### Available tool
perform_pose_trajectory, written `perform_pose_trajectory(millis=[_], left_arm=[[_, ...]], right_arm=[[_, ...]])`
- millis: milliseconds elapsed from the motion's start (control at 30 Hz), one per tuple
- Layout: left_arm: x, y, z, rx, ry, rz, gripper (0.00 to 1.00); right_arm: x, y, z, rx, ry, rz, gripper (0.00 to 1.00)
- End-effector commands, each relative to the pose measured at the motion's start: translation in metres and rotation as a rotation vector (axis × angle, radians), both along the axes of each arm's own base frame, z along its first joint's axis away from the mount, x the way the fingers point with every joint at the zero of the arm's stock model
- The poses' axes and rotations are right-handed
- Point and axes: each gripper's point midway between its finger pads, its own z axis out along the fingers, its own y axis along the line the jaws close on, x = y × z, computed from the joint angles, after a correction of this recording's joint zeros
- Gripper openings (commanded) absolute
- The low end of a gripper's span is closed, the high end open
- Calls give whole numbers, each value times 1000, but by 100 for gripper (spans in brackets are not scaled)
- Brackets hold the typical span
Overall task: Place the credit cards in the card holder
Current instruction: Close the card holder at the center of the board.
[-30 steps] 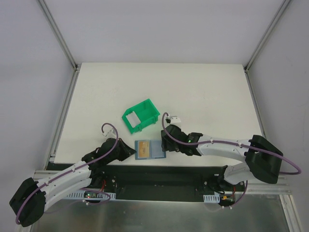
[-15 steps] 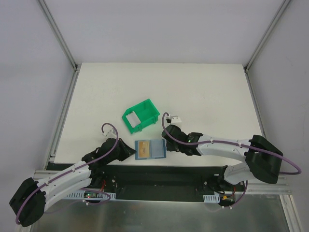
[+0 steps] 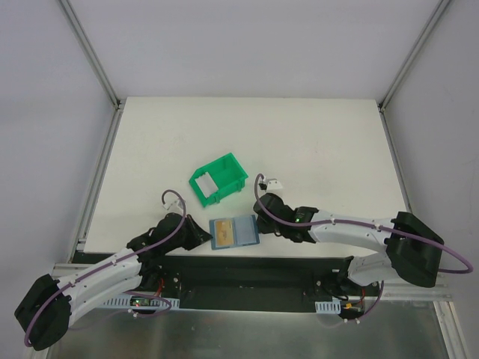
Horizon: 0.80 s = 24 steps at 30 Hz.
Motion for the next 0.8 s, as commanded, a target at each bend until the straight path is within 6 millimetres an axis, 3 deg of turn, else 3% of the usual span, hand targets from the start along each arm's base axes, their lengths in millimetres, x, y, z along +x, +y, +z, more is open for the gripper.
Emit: perform_pose_trajectory(millis=[0, 267, 567, 767], left_arm=[[-1, -17, 26, -41, -43, -101, 0], [1, -35, 60, -91, -89, -180, 0], [4, -48, 77, -105, -100, -228, 0], [5, -62, 78, -96, -87, -264, 1]], right_arm=[[0, 16, 14, 103, -15, 17, 0], [-4, 27, 17, 174, -4, 33, 1], [-4, 33, 21, 228, -9, 36, 0], [-4, 32, 24, 248, -18, 30, 1]])
